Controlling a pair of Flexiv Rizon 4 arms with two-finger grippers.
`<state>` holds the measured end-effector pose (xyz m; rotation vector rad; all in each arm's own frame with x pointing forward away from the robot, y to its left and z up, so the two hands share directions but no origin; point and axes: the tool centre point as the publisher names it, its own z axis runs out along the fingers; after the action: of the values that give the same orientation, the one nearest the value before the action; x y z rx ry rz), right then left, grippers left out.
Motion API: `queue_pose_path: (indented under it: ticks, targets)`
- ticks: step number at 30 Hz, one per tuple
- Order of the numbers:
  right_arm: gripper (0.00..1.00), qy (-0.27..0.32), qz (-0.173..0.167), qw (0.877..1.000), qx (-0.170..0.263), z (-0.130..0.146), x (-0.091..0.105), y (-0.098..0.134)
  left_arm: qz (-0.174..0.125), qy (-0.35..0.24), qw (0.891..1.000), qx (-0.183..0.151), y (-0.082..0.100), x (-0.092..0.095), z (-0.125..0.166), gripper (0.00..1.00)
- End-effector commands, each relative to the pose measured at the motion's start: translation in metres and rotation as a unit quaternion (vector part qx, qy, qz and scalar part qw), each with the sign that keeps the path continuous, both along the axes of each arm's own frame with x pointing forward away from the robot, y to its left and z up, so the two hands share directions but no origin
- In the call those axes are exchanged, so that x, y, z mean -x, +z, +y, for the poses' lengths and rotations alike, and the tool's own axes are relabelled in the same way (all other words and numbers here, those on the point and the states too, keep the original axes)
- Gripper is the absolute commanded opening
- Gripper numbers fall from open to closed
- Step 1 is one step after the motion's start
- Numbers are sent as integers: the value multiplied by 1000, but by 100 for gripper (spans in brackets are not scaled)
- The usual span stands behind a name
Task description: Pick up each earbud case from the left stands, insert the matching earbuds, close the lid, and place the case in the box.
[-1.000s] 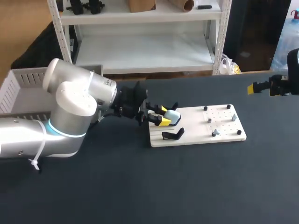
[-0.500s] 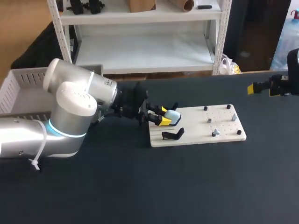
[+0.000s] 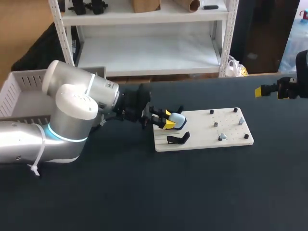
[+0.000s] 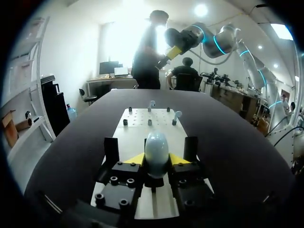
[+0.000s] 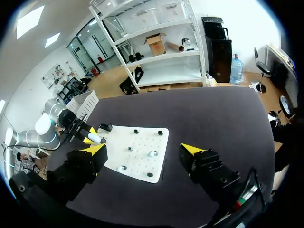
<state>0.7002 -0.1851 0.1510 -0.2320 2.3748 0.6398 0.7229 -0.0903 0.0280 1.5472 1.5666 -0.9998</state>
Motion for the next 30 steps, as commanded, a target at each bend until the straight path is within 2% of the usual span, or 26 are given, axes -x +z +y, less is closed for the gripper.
queue_pose_path:
  ticks: [1, 10, 19, 28, 30]
  targets:
    - [100, 0, 0, 1000, 0, 0, 0, 0, -7, 6, 1000, 8, 6, 9, 5, 0]
    - [100, 0, 0, 1000, 0, 0, 0, 0, -15, 1, 999, 45, 37, 17, 7, 0]
    - [100, 0, 0, 1000, 0, 0, 0, 0, -51, 11, 992, 112, 94, 21, -4, 0]
    - [100, 0, 0, 1000, 0, 0, 0, 0, -86, 13, 986, 144, 147, 26, -8, 0]
    - [100, 0, 0, 1000, 0, 0, 0, 0, -86, 13, 986, 144, 147, 26, -8, 0]
